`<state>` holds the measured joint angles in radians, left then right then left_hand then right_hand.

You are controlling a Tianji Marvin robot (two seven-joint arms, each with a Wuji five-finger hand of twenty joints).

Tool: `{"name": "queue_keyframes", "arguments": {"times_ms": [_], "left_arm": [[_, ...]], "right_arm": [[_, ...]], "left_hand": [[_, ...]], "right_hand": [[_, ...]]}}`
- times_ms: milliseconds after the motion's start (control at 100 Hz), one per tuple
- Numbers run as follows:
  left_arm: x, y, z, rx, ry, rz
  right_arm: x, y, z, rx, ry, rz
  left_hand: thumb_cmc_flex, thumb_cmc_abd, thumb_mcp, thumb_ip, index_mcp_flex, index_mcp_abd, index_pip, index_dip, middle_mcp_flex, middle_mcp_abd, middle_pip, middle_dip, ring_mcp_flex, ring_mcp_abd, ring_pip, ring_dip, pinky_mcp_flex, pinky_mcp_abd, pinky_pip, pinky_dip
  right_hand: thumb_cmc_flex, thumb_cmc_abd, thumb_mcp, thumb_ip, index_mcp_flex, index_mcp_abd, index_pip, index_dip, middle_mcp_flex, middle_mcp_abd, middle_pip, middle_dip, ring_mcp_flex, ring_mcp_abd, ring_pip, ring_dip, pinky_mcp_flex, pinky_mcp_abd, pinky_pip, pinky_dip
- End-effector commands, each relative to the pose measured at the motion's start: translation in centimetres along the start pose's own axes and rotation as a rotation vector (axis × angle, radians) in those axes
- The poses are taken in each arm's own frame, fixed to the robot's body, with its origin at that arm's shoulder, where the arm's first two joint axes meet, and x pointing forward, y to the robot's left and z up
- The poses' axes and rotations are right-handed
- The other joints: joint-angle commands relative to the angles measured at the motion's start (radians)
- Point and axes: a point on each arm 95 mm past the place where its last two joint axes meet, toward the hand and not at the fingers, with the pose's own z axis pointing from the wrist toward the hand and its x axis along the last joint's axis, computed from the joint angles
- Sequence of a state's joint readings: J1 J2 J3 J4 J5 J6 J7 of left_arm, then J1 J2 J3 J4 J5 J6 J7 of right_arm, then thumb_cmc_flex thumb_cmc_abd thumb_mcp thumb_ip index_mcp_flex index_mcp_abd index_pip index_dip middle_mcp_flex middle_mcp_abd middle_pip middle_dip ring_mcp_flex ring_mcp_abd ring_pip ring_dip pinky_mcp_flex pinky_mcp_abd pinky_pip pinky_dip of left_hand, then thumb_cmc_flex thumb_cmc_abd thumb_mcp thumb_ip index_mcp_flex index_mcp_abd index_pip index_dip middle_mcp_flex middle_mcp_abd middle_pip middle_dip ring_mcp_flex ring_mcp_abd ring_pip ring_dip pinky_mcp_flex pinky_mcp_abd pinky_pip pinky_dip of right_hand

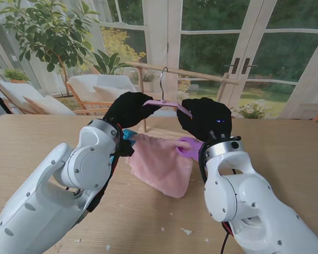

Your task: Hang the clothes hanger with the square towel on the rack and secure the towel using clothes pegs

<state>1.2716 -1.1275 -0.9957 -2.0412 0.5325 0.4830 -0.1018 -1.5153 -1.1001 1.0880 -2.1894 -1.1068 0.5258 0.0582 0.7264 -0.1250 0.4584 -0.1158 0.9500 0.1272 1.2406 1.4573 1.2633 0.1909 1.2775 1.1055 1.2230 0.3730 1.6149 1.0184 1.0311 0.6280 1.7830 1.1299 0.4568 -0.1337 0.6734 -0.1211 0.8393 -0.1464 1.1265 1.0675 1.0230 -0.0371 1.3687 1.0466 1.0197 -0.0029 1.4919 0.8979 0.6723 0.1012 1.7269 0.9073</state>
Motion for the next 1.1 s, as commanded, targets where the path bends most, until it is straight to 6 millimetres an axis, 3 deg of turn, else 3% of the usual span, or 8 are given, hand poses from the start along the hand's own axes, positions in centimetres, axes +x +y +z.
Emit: {"name": "queue_keyframes", "arguments": {"times_ms": [0, 70, 190, 300, 400, 550, 750, 1090], "left_arm": [[0.4, -0.1, 0.0, -0.003, 0.0, -0.009], [0.4, -0.1, 0.0, -0.003, -0.003, -0.006], [0.3, 0.0, -0.1, -0.013, 0.002, -0.01], [0.1, 0.0, -0.2, -0.037, 0.019, -0.005], [-0.3, -0.1, -0.3, -0.055, 0.045, 0.019], [-0.9, -0.2, -0.4, -0.065, 0.076, 0.06], [-1.9, -0.8, -1.2, -0.039, 0.083, 0.097], [-6.0, -1.6, -4.4, 0.009, 0.083, 0.219]], "right_arm": [[0.2, 0.1, -0.1, 0.009, 0.01, 0.004], [0.1, 0.2, -0.1, 0.013, 0.013, -0.007], [0.2, 0.2, -0.1, 0.028, 0.004, -0.002], [0.1, 0.3, 0.1, 0.046, -0.021, 0.003], [0.0, 0.2, 0.3, 0.063, -0.05, 0.006], [-0.2, -0.3, 0.7, 0.095, -0.101, 0.014], [-0.6, -1.3, 1.8, 0.139, -0.134, 0.086], [-1.5, -2.9, 4.5, 0.19, -0.174, 0.264]], "left_hand": [[-0.032, -0.006, 0.037, 0.019, -0.041, 0.027, -0.038, -0.035, -0.043, 0.063, -0.071, -0.023, -0.037, 0.125, -0.091, 0.058, 0.024, 0.068, 0.173, -0.047], [-0.025, -0.025, 0.051, 0.012, -0.109, 0.044, -0.104, -0.092, -0.122, 0.106, -0.169, -0.052, -0.142, 0.184, -0.211, 0.088, -0.039, 0.07, 0.068, -0.107], [0.094, -0.121, -0.035, -0.029, -0.332, 0.099, -0.248, -0.301, -0.38, 0.168, -0.457, -0.169, -0.506, 0.266, -0.613, 0.066, -0.61, 0.07, -0.461, 0.019], [0.011, -0.166, 0.126, -0.016, -0.48, 0.147, -0.483, -0.624, -0.621, 0.137, -0.699, -0.391, -0.773, 0.175, -0.921, -0.131, -0.95, 0.044, -0.666, -0.321], [-0.082, -0.219, 0.281, 0.021, -0.576, 0.161, -0.686, -0.895, -0.798, 0.088, -0.85, -0.557, -0.935, 0.081, -1.118, -0.244, -1.092, -0.084, -0.896, -0.436], [-0.136, -0.295, 0.324, 0.006, -0.686, 0.148, -0.817, -1.045, -0.958, 0.049, -0.943, -0.659, -1.067, -0.014, -1.307, -0.341, -1.166, -0.18, -1.226, -0.425], [-0.15, -0.274, 0.293, 0.009, -0.688, 0.149, -0.84, -1.065, -0.992, 0.055, -0.958, -0.669, -1.094, -0.038, -1.41, -0.328, -1.13, -0.197, -1.548, -0.213], [-0.122, -0.19, 0.193, 0.025, -0.622, 0.121, -0.934, -1.126, -0.989, 0.072, -1.02, -0.71, -1.107, -0.045, -1.506, -0.333, -1.177, -0.219, -1.587, -0.229]], "right_hand": [[-0.012, 0.077, -0.021, 0.061, 0.012, 0.015, 0.036, 0.036, 0.028, -0.001, 0.06, 0.037, 0.044, -0.018, 0.1, 0.048, 0.015, -0.017, 0.085, 0.036], [-0.009, 0.085, -0.025, 0.069, 0.013, 0.02, 0.05, 0.051, 0.044, -0.008, 0.069, 0.05, 0.066, -0.025, 0.117, 0.056, 0.051, -0.017, 0.109, 0.043], [-0.005, 0.09, -0.031, 0.08, 0.016, 0.028, 0.061, 0.064, 0.063, -0.011, 0.074, 0.066, 0.096, -0.025, 0.139, 0.062, 0.13, -0.034, 0.163, 0.044], [-0.001, 0.089, -0.032, 0.086, 0.019, 0.036, 0.063, 0.066, 0.077, -0.01, 0.077, 0.074, 0.117, -0.026, 0.156, 0.062, 0.195, -0.053, 0.209, 0.031], [-0.002, 0.085, -0.028, 0.091, 0.027, 0.04, 0.064, 0.066, 0.095, -0.011, 0.08, 0.079, 0.145, -0.027, 0.177, 0.054, 0.257, -0.07, 0.26, -0.008], [-0.006, 0.083, -0.023, 0.095, 0.035, 0.043, 0.064, 0.065, 0.119, -0.02, 0.084, 0.082, 0.193, -0.039, 0.212, 0.035, 0.352, -0.103, 0.328, -0.067], [-0.005, 0.081, -0.019, 0.096, 0.038, 0.05, 0.066, 0.065, 0.125, -0.016, 0.087, 0.083, 0.207, -0.039, 0.222, 0.028, 0.376, -0.111, 0.342, -0.086], [-0.006, 0.078, -0.021, 0.091, 0.037, 0.051, 0.07, 0.065, 0.12, -0.007, 0.092, 0.084, 0.197, -0.023, 0.222, 0.025, 0.364, -0.106, 0.343, -0.098]]}}
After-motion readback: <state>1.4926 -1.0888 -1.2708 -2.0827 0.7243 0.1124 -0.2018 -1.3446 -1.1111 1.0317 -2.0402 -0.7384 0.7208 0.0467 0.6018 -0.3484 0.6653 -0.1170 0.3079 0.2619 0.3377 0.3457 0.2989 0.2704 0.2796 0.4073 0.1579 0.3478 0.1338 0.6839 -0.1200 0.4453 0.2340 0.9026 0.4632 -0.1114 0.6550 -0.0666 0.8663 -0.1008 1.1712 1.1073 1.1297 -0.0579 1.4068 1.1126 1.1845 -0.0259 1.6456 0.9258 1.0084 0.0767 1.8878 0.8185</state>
